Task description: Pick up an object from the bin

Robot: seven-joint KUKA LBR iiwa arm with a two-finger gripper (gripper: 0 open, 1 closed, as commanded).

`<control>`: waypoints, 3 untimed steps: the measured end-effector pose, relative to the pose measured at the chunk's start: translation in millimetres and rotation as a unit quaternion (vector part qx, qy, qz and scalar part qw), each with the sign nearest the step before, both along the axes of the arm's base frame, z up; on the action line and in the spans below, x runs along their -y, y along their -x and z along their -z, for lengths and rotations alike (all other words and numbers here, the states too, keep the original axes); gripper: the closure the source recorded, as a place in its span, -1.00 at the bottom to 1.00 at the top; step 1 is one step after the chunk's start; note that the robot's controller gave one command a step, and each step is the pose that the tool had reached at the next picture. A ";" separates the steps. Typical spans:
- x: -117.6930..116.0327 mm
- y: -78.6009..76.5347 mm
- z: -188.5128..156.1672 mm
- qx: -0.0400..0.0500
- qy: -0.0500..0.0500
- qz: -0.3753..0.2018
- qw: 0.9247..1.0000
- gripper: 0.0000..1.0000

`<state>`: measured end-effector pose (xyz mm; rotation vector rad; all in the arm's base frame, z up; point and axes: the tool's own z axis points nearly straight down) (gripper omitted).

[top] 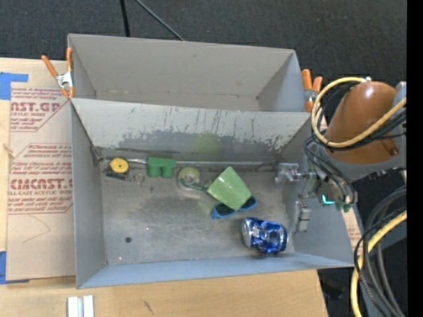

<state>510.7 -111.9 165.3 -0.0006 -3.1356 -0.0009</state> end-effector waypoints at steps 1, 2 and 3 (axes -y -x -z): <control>-33.3 26.6 95.8 0.010 0.001 -0.048 0.999 -1.00; -41.8 30.5 63.9 0.005 0.000 -0.050 0.999 -1.00; -38.9 31.2 65.6 0.003 0.000 -0.034 0.999 -1.00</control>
Offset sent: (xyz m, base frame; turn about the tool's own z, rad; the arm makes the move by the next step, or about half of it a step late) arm -0.0301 0.0320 -0.0953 -0.0970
